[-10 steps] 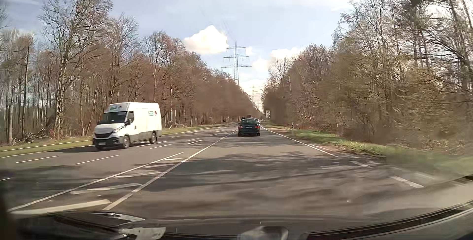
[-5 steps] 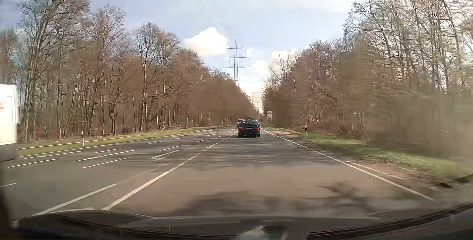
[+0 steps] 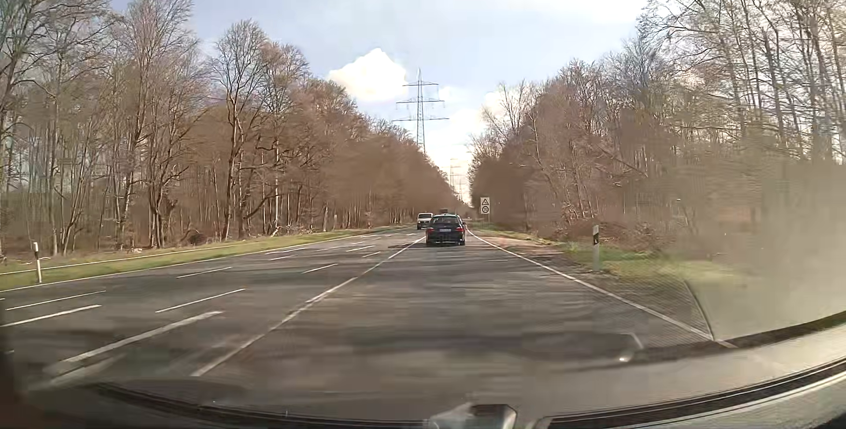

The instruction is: Follow the waypoints while adhering to traffic rules and regulations

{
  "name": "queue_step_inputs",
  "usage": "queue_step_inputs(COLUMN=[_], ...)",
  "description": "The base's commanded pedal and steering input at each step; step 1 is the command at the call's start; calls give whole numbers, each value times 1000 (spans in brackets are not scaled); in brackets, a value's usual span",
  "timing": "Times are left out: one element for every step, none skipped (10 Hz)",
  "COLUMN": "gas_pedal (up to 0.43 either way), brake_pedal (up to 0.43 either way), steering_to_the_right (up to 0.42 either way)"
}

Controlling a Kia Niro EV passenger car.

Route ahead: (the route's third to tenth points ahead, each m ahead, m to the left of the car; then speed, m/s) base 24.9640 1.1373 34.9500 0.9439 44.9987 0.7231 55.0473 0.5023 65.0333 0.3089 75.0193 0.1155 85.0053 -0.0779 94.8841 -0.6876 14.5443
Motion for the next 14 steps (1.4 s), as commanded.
queue_step_inputs(gas_pedal=[339,339,339,339,339,339,339,339,339,339,339,331,331,331], brake_pedal=[0,0,0,0,0,0,0,0,0,0,0,0,0,0], steering_to_the_right=[-1,-1,-1,-1,-1,-1,-1,-1,-1,-1,-1,-1,-1,0])
